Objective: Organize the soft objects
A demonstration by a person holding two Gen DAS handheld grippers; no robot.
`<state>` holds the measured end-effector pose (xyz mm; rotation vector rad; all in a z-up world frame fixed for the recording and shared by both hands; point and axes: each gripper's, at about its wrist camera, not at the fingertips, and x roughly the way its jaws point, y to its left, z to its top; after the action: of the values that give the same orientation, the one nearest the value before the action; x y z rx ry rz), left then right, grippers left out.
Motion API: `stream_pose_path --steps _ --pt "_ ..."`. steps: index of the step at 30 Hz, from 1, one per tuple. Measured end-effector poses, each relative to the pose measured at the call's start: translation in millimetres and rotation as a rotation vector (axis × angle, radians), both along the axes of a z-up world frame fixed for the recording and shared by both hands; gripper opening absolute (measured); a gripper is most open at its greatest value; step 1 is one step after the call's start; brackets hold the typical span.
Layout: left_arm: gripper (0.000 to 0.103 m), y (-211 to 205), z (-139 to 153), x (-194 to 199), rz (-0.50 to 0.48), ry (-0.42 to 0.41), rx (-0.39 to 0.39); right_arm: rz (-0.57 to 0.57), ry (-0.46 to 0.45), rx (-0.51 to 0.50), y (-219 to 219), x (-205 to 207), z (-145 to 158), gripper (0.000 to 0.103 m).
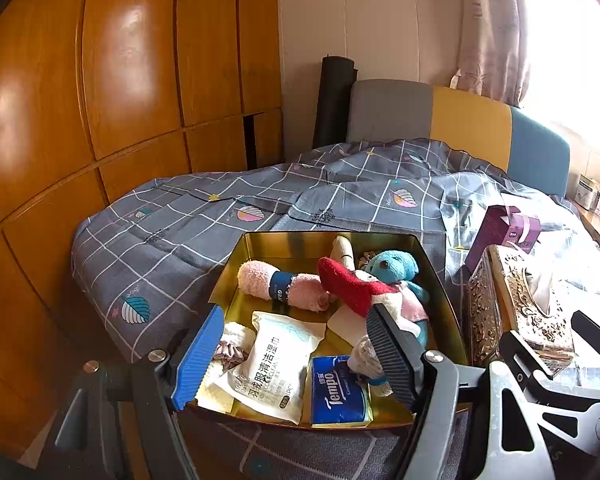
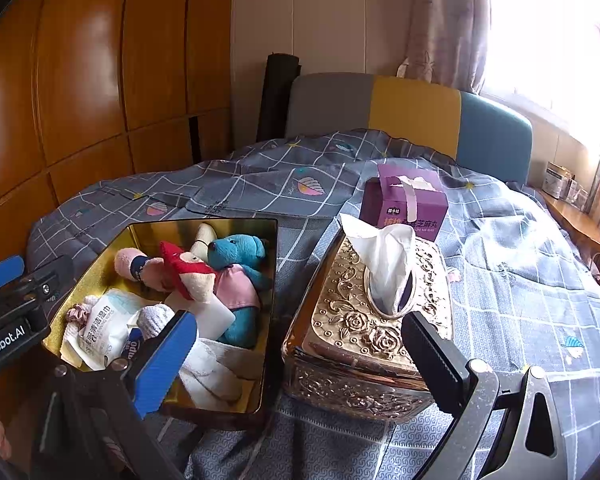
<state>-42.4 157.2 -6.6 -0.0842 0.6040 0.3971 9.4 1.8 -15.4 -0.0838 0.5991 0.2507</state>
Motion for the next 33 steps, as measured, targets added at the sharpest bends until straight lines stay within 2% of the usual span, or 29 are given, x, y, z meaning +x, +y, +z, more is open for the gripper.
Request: stream_pose_path --steps 33 --pt "0.075 -3.2 0.1 0.3 -0.023 0.01 0.007 -0.007 0.003 -0.001 0.4 0.1 -2.0 0.103"
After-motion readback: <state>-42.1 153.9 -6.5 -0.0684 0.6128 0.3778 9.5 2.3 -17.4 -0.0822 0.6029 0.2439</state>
